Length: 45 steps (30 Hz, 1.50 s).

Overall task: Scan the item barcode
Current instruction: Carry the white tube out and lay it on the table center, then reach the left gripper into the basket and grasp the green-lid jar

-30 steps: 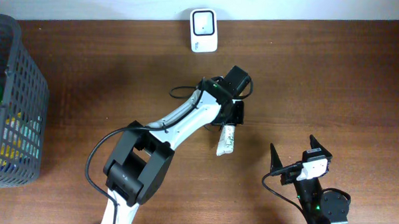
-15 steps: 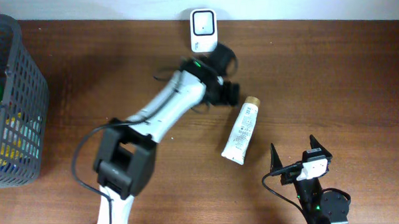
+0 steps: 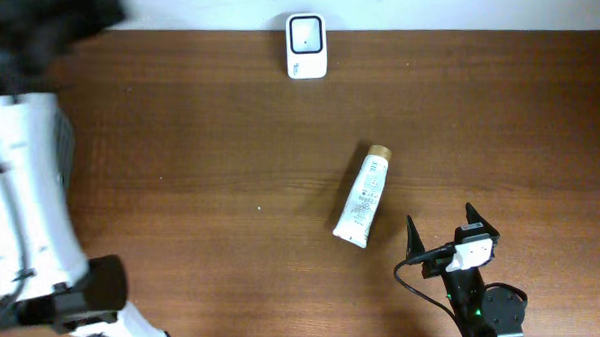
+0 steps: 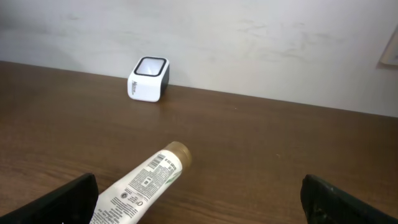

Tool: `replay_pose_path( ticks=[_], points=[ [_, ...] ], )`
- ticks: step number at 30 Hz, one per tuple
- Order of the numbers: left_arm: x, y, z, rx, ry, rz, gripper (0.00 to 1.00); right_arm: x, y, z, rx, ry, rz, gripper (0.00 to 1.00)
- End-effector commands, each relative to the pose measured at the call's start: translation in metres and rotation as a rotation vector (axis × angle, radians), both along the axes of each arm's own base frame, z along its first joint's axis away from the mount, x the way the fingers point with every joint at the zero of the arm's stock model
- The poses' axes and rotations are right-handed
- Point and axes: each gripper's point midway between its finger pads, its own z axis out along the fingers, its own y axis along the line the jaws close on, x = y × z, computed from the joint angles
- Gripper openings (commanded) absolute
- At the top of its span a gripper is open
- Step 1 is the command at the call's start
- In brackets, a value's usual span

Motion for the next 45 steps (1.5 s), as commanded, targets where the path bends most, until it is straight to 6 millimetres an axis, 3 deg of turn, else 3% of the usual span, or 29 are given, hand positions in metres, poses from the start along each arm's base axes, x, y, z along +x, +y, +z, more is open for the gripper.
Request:
replay_pose_path(
  ticks=[1,4,6,10,14,19,35,41,45],
  points=[
    [-0.019,0.087,-0.018,0.007,0.051,0.202,0.99,0.0,0.0,-0.002,-0.003,-0.002,0.001,0.98],
    [-0.037,0.14,-0.031,0.01,0.087,0.346,0.99,0.0,0.0,-0.002,-0.003,-0.002,0.001,0.98],
    [-0.047,0.164,-0.048,0.019,0.146,0.42,1.0,0.0,0.0,-0.002,-0.003,-0.002,0.001,0.98],
    [-0.061,0.192,-0.088,0.042,0.293,0.518,0.99,0.0,0.0,-0.002,-0.003,-0.002,0.001,0.98],
    [-0.057,0.214,-0.126,0.039,0.377,0.549,1.0,0.0,0.0,-0.002,-0.003,-0.002,0.001,0.98],
    [-0.054,0.234,-0.172,0.035,0.48,0.577,0.96,0.0,0.0,-0.002,-0.003,-0.002,0.001,0.98],
    [-0.072,0.286,-0.273,-0.005,0.669,0.658,0.99,0.0,0.0,-0.002,-0.003,-0.002,0.001,0.98],
    [-0.054,0.285,-0.311,-0.05,0.675,0.504,0.99,0.0,0.0,-0.002,-0.003,-0.002,0.001,0.98],
    [-0.042,0.284,-0.315,-0.039,0.65,0.434,0.99,0.0,0.0,-0.002,-0.003,-0.002,0.001,0.98]
  ],
)
